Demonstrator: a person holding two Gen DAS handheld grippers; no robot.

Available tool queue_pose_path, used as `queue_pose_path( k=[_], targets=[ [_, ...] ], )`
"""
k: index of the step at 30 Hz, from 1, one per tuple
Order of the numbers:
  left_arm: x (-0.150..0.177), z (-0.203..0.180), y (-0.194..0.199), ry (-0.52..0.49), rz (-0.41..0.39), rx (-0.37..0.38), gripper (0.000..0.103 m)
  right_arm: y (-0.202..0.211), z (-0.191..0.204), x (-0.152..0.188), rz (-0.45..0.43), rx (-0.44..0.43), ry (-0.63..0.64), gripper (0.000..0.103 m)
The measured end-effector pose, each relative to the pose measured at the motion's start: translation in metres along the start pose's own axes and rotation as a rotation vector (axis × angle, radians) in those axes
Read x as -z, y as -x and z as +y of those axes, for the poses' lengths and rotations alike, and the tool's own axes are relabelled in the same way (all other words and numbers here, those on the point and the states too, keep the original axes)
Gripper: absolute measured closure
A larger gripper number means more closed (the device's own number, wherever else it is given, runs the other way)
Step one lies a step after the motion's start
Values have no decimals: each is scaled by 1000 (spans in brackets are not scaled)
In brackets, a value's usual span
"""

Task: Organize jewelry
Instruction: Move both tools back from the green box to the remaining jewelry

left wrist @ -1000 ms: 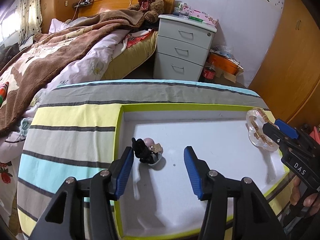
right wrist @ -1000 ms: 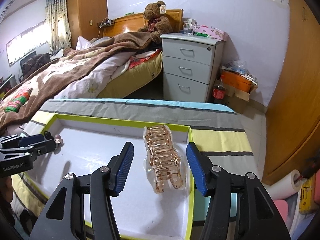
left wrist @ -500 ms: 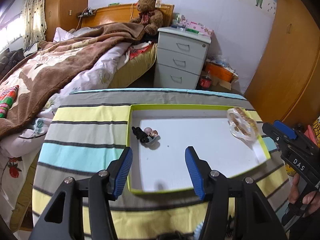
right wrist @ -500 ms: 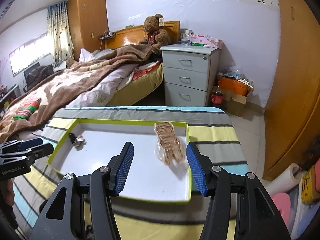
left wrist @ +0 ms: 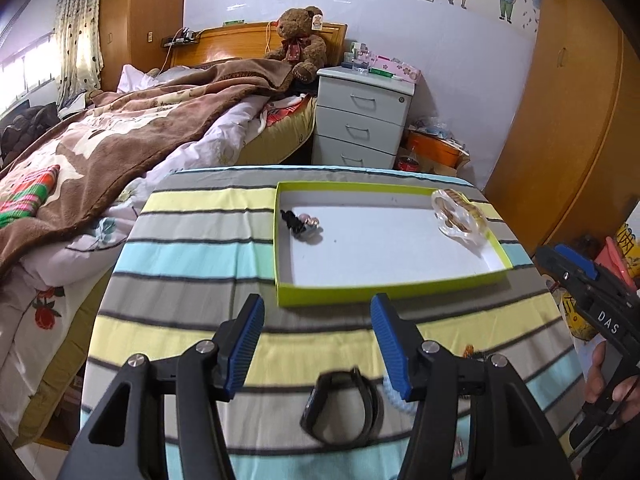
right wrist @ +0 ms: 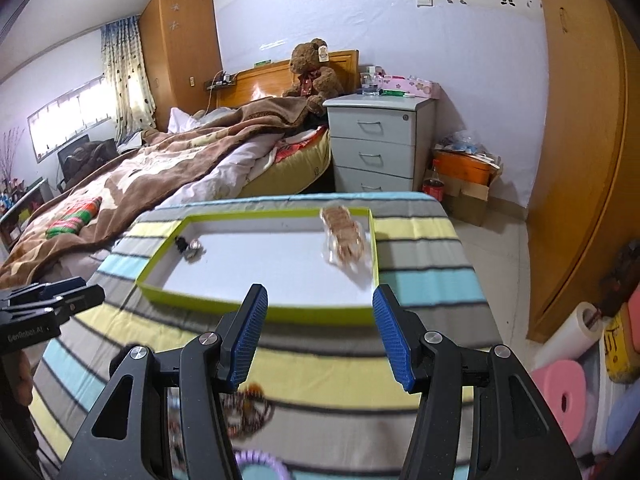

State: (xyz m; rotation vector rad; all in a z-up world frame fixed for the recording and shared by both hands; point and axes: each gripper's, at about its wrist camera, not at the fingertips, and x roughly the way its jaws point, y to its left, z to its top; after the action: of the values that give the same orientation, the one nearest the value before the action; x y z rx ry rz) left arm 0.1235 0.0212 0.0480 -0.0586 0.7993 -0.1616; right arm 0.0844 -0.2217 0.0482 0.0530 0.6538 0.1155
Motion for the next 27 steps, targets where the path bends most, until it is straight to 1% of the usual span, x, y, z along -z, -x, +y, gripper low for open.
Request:
queue_pose_path(
  k=[2,6,11,15,18,22,27],
  targets=[
    [8,3,5,10,0,5,45,5,0,9,9,-2,2,47],
    [26,8,11,9,7,-8,45,14,-1,29,28,-15,6,47],
    [48,16,14,20,20,2,45,17,-1,53,94,-33,33,47],
    [60,20,16,37,30,25,45,15,0,66,143,-51,42,47],
    [66,24,15,48,39,28,45,12,3,75,183,-52,61,47],
    [72,28,14,57,46,32,45,8,6,85,218,-61,77,47],
    [78,33,9,78,73,45,45,4,11,89,250,-73,101,47]
  ],
)
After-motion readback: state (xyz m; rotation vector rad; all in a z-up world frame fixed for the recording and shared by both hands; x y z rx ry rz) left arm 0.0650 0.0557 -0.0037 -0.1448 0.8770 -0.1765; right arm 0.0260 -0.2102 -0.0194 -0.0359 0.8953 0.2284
